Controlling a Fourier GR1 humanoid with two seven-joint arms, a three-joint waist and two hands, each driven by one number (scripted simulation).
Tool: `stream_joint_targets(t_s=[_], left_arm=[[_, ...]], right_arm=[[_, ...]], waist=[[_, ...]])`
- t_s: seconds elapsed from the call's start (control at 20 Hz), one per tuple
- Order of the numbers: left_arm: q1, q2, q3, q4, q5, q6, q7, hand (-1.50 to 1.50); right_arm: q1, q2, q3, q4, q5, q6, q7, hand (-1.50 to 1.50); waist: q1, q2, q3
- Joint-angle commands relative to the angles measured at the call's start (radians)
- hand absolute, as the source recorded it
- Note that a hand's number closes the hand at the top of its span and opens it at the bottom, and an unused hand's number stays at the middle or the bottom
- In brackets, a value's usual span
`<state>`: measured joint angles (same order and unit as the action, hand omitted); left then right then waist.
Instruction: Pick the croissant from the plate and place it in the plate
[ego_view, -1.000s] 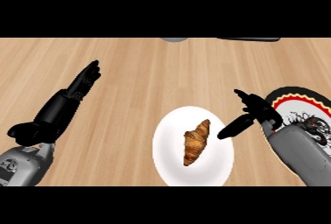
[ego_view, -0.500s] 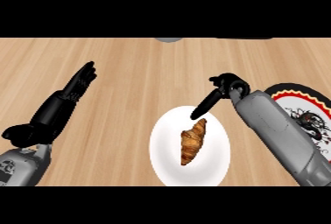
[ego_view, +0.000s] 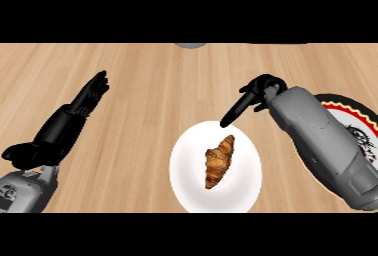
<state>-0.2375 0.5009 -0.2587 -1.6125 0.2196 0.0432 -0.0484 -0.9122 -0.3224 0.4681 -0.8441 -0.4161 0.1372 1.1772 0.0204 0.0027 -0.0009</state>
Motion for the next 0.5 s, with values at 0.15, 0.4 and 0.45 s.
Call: stream_joint_targets(t_s=[0.15,0.4,0.45], left_arm=[[0.061,0.003,0.011,-0.023,-0.023,-0.011,-0.027,0.0],[0.039,0.029,0.067,-0.037,0.016,-0.058,0.008,0.0],[0.042,-0.022,0.034,0.018,-0.036,-0.027,-0.039,0.0]], right_arm=[[-0.032,-0.06,-0.001,0.089,-0.056,0.11,0.179,-1.5],[-0.085,-0.04,-0.023,0.149,-0.1,0.141,0.17,-1.5],[-0.047,-0.016,-0.015,0.179,-0.083,0.122,0.101,-1.5]], waist=[[-0.007,-0.004,0.0],[-0.005,-0.002,0.001],[-0.01,0.001,0.001]])
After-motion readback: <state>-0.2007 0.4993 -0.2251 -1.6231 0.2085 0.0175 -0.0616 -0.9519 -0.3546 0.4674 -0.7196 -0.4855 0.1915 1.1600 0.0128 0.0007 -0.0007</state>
